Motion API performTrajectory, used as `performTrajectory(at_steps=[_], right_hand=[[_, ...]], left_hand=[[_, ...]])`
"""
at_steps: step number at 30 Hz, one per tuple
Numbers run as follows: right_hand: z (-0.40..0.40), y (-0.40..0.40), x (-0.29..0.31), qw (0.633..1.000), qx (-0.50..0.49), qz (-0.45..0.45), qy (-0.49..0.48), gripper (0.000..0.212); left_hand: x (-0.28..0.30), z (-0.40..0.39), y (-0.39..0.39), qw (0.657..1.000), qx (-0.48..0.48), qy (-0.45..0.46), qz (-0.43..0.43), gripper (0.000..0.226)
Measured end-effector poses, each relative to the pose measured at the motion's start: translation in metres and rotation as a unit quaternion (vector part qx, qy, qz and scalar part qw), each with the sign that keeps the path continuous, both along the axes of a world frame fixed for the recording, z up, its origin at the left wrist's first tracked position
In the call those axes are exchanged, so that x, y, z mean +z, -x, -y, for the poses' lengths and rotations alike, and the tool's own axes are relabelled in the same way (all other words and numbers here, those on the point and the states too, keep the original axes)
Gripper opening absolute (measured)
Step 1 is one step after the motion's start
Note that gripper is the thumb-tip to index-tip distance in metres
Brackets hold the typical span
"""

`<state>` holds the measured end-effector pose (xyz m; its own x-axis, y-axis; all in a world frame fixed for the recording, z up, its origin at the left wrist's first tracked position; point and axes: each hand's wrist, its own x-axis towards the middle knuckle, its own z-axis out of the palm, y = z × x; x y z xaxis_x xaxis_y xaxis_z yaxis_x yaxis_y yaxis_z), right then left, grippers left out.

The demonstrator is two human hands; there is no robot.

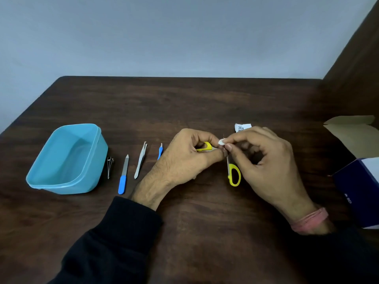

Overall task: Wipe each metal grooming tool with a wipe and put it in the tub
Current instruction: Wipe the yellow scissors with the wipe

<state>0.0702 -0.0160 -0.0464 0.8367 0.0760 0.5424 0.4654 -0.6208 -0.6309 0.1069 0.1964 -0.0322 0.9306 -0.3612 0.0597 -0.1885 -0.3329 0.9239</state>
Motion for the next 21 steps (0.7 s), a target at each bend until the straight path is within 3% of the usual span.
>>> performTrajectory(at_steps=[6, 21], right_hand=[[0.012, -0.002, 0.007, 0.991, -0.008, 0.074, 0.113, 0.021], [0.026, 0.000, 0.017, 0.985, 0.026, 0.067, 0.156, 0.020]], left_hand=[[0.003, -0.001, 0.001, 1.000, -0.011, -0.005, -0.005, 0.015], [0.010, -0.006, 0.000, 0.998, -0.044, -0.019, -0.046, 0.009]])
